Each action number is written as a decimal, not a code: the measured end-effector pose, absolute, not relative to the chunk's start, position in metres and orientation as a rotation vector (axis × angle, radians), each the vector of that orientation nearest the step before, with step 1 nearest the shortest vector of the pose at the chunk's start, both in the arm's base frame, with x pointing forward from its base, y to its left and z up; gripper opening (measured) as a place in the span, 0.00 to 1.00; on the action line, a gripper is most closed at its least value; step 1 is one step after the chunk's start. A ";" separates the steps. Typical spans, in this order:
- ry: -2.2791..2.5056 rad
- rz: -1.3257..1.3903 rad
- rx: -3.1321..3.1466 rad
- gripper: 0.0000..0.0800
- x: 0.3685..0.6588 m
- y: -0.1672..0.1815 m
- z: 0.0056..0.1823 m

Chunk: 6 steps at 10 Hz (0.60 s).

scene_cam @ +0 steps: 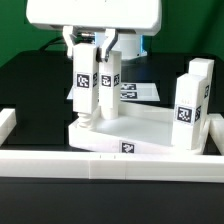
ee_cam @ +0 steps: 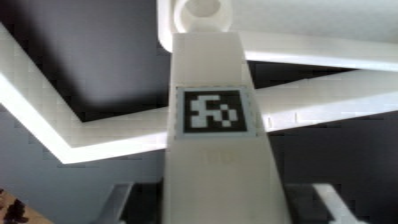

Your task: Assemble desk

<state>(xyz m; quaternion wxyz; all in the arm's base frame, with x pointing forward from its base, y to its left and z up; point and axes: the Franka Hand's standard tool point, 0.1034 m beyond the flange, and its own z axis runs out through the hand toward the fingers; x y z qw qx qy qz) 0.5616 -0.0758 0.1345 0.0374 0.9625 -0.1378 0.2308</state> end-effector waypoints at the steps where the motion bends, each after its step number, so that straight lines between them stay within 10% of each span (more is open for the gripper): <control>1: -0.423 0.706 2.954 0.36 0.561 -0.076 0.134; 6: -0.422 0.697 2.955 0.36 0.561 -0.076 0.131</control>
Offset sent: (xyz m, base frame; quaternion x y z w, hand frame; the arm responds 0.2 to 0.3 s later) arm -0.0040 0.0028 -0.0066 0.0012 -0.0024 0.0028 1.0000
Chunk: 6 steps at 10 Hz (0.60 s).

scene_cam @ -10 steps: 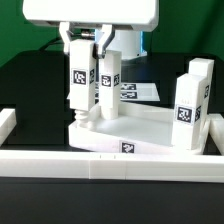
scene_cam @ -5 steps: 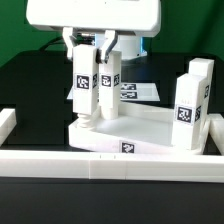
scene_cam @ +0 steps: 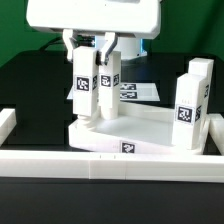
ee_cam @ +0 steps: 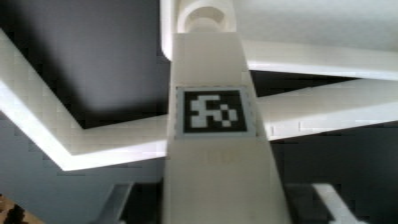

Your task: Assemble desk

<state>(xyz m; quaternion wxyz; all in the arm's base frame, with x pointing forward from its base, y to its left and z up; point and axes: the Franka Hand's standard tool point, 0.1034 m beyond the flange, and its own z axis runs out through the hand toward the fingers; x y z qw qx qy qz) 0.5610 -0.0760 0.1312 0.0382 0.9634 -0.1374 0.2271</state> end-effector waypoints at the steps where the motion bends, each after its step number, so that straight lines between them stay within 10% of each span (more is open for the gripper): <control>1: -0.422 0.697 2.955 0.36 0.561 -0.076 0.131; 6: -0.404 0.736 2.935 0.36 0.563 -0.073 0.131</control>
Offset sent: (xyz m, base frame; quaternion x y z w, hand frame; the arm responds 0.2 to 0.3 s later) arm -0.0038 0.0029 -0.0062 -0.0137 0.0121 0.0042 0.9998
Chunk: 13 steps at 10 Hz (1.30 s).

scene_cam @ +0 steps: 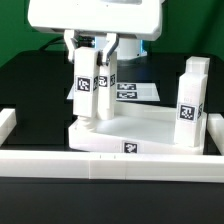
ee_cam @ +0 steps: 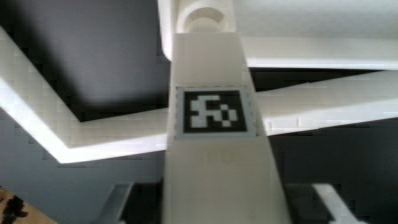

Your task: Assemble desk

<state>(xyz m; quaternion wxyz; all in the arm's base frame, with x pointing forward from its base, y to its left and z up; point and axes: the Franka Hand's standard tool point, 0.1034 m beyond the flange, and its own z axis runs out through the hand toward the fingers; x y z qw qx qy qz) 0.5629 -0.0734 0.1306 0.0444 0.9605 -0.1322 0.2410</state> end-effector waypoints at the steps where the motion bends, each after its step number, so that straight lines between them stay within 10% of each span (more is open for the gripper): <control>1: -0.399 0.746 2.931 0.36 0.564 -0.072 0.130; 13: -0.377 0.726 2.923 0.36 0.561 -0.073 0.117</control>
Offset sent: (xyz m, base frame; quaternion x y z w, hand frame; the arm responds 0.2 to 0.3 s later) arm -0.0020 0.0032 -0.0059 -0.0023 0.0064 0.0039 1.0000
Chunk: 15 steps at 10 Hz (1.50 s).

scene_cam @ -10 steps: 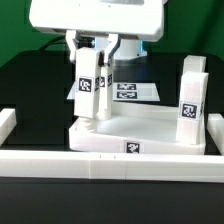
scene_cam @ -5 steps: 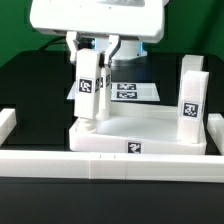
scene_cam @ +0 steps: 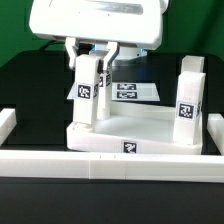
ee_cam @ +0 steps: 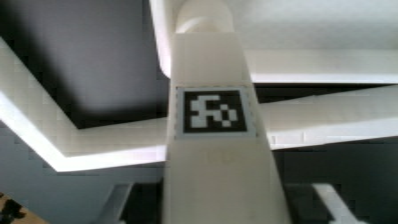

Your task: Assemble desk

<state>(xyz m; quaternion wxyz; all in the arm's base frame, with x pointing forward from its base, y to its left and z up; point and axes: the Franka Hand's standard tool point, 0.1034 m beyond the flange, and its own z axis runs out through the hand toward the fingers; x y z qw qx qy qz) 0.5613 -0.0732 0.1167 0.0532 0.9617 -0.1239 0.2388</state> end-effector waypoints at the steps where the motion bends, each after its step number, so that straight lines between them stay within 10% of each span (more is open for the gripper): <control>1: -0.372 0.731 2.918 0.36 0.562 -0.073 0.115; 4: -0.364 0.761 2.900 0.36 0.565 -0.074 0.115; 6: -0.363 0.758 2.901 0.71 0.565 -0.075 0.115; 8: -0.367 0.754 2.911 0.78 0.568 -0.075 0.121; 15: -0.376 0.723 2.946 0.81 0.573 -0.081 0.139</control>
Offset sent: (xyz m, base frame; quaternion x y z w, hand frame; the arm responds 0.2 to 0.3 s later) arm 0.0000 0.0000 0.0000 0.0000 0.0000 0.0000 1.0000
